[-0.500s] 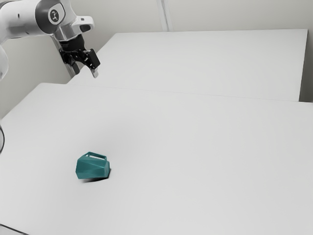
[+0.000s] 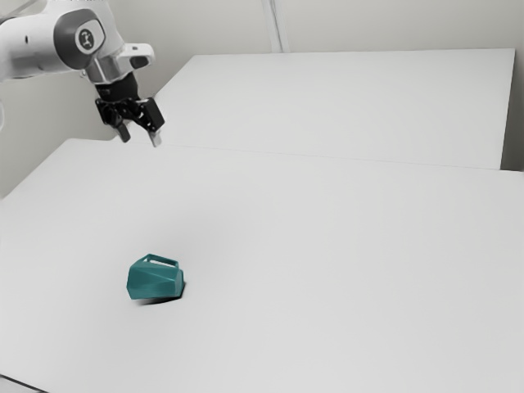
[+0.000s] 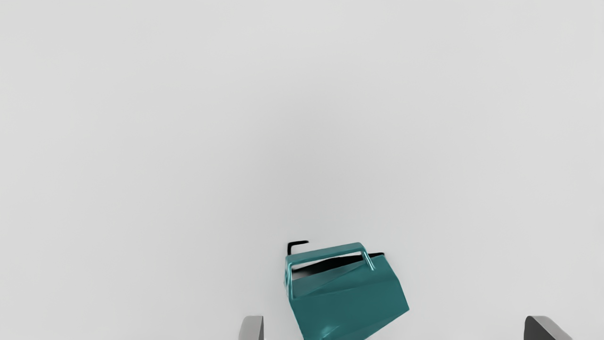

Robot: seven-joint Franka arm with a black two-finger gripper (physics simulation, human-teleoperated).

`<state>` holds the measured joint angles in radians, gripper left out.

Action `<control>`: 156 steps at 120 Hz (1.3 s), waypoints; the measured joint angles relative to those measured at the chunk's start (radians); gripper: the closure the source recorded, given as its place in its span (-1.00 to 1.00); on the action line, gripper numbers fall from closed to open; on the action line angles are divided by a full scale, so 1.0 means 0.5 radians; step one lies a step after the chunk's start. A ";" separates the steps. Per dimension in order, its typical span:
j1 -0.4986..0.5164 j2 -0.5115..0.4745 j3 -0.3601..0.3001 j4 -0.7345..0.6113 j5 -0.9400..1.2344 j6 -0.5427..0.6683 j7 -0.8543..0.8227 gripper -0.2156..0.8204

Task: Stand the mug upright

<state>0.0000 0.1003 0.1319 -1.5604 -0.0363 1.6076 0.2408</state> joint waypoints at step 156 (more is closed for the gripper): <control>0.191 -0.351 0.736 -1.712 -1.259 0.563 1.428 -0.58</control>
<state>0.0956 -0.0750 0.5001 -2.4163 -0.6660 1.8889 0.9546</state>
